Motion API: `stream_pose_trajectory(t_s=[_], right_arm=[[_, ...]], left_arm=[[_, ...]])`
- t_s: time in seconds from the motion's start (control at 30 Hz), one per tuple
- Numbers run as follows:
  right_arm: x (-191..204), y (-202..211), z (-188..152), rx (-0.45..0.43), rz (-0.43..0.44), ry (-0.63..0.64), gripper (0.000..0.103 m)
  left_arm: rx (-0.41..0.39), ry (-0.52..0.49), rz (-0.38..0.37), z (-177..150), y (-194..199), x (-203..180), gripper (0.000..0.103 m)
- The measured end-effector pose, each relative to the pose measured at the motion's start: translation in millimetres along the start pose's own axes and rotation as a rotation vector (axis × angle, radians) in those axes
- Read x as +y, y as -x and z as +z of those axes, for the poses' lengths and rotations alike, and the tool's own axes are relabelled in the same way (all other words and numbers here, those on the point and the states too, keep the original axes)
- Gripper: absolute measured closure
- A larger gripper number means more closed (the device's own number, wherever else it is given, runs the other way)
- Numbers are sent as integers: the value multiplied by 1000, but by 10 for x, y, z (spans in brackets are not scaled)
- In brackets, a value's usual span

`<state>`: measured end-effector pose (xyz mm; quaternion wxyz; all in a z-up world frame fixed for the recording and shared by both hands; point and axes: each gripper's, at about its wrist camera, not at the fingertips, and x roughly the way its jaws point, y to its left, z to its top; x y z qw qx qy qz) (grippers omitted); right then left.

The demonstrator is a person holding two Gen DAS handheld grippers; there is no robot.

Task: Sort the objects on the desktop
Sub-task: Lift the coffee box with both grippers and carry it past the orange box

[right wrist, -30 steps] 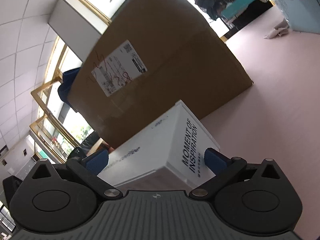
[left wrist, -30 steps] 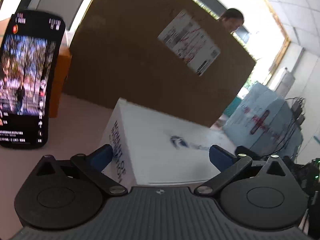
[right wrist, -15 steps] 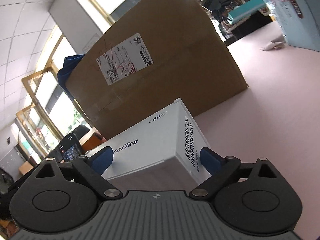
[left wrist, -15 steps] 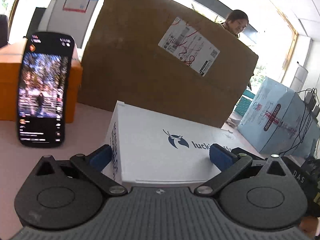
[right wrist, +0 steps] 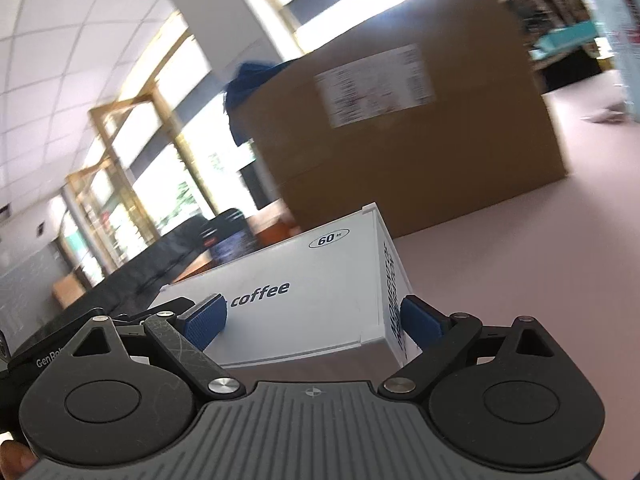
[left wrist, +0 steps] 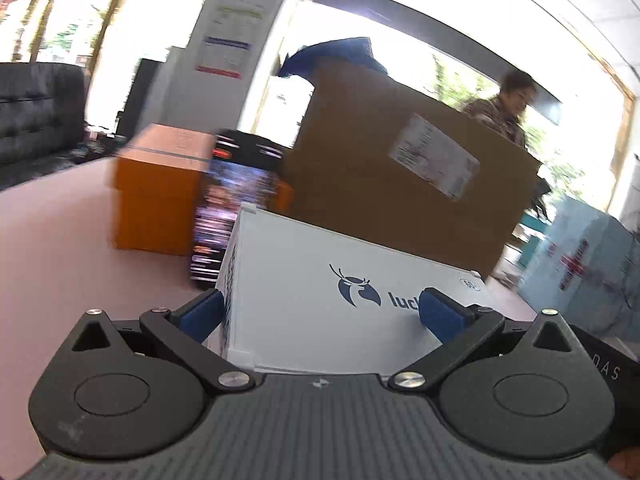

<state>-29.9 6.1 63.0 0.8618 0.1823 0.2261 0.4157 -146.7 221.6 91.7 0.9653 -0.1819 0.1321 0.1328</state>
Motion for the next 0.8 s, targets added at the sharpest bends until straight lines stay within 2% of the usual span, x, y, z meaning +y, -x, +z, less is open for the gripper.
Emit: stream_pose_trajectory(t_s=[0.3,0.47,0.53,0.67,0.8], right_arm=[[830,-553,-213,119,206,35,10],[1195,-821,-399,194,269,33,10],[1308,-884,-502,220,272,34,10],[1391,-886,-549,214,270,60,10],[1469,-886,-592,206,268,86,10]], left_arm=[[-126,52,221,120,732,823,0],[-148,76,323,103,985,1228,0],[-134,92,345,82,1016,1356,0],[-90,154,355,13,1042,1574,0],[-78,161,351,18,1043,1584,0]])
